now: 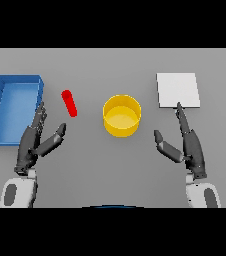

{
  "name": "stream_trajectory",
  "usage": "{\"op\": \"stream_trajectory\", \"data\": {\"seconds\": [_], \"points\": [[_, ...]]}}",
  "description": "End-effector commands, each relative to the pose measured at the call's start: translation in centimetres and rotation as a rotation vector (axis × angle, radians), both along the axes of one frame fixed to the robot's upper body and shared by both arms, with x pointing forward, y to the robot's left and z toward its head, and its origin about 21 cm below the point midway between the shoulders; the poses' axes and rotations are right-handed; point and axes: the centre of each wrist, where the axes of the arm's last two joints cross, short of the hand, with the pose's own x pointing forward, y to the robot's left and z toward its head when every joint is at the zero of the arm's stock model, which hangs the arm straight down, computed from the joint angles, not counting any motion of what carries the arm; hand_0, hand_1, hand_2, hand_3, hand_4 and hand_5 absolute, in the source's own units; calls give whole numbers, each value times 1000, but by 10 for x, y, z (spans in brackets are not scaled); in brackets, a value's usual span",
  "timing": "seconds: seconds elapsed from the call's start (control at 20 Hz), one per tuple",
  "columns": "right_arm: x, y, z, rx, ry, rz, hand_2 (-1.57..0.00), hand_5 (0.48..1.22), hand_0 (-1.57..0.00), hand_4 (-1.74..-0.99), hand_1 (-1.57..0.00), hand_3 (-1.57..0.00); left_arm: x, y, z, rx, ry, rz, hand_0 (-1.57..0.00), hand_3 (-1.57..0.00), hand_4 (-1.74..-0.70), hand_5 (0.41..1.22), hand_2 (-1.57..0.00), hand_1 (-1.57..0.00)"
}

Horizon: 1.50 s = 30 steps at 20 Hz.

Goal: Pick up the red beaker and tilt it to pour out 1 green nut into yellow bowl. Pick up the yellow bowl and place it on the metallic measuring scale.

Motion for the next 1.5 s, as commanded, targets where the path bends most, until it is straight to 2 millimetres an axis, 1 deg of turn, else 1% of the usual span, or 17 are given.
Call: {"op": "stream_trajectory", "data": {"seconds": [0.0,0.1,0.2,0.3,0.4,0.45,0.6,0.65,0.75,0.8,0.95,1.0,1.05,1.15,1.3,1.35,1.45], "points": [[-1,0,-1,13,2,2,1,658,1,-1121,1,1,4,0,-2,12,15,-3,1,1,-1090,612,1,1],[-2,3,0,9,15,-13,1,652,1,-1127,1,1,12,-3,-8,30,8,-9,1,1,-1095,617,1,1],[-2,-1,1,16,12,-13,1,650,1,-1143,1,1,20,-8,-13,33,-14,-28,1,1,-1116,627,1,1],[-3,4,1,47,10,-2,1,653,1,-1171,1,1,36,-13,-15,37,-11,-29,1,1,-1139,636,1,1],[-5,0,2,50,5,1,1,658,1,-1193,1,1,52,-14,-19,41,-12,-17,1,1,-1153,638,1,1],[-6,2,0,63,9,9,1,661,1,-1204,1,1,59,-15,-21,48,-5,-10,1,1,-1153,636,1,1],[-2,-2,3,63,13,-4,1,667,1,-1229,1,1,74,-11,-28,42,10,-7,1,1,-1154,629,1,1],[-2,-3,1,59,14,1,1,666,1,-1230,1,1,81,-14,-29,35,12,-8,1,1,-1163,631,1,1],[1,-2,2,61,16,-4,1,668,1,-1239,1,1,88,-19,-37,30,1,-14,1,1,-1180,635,1,1],[0,-1,2,57,12,-4,1,670,1,-1245,1,1,95,-23,-36,33,-4,-13,1,1,-1183,631,1,1],[-4,-7,1,46,9,-6,1,675,1,-1247,1,1,106,-24,-37,65,-26,-14,1,1,-1221,643,1,1],[-1,-3,2,46,15,-1,1,679,1,-1247,1,1,109,-31,-39,75,-20,-18,1,1,-1230,649,1,1],[-1,-4,5,47,8,5,1,683,1,-1250,1,1,112,-32,-42,86,-26,-18,1,1,-1242,657,1,1],[-1,-2,5,68,18,7,1,690,1,-1264,1,1,120,-39,-40,95,-32,-31,1,1,-1256,664,1,1],[-4,-4,-1,57,15,10,1,691,1,-1262,1,1,130,-40,-38,106,-35,-28,1,1,-1262,680,1,1],[-2,-4,2,59,8,4,1,690,1,-1261,1,1,132,-39,-41,108,-36,-24,1,1,-1259,684,1,1],[-4,-2,2,54,7,-2,1,691,1,-1259,1,1,138,-46,-38,95,-62,-13,1,1,-1297,715,-41,-24]]}}
